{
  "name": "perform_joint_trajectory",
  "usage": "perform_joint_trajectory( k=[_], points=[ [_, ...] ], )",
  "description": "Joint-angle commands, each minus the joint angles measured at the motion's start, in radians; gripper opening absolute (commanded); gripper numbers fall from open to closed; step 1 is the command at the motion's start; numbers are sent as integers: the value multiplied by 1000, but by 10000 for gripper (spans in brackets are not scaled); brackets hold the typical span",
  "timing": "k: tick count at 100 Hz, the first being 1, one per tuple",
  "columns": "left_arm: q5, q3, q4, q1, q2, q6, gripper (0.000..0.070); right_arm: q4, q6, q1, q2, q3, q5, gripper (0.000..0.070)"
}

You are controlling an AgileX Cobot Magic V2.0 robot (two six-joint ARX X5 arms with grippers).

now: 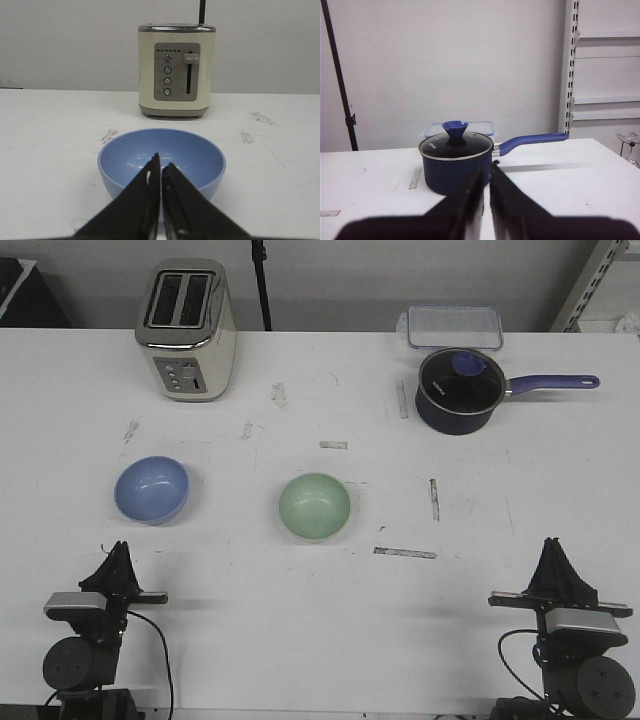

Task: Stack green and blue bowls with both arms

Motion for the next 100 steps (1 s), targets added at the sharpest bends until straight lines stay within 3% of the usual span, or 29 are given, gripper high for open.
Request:
perform_joint_trajectory(
  k=[1,100],
  points=[
    [2,-22,11,0,-2,-5,1,10,9,-2,-2,5,0,14],
    [1,-22,38,0,-2,-24,1,22,9,-2,-2,5,0,14]
  ],
)
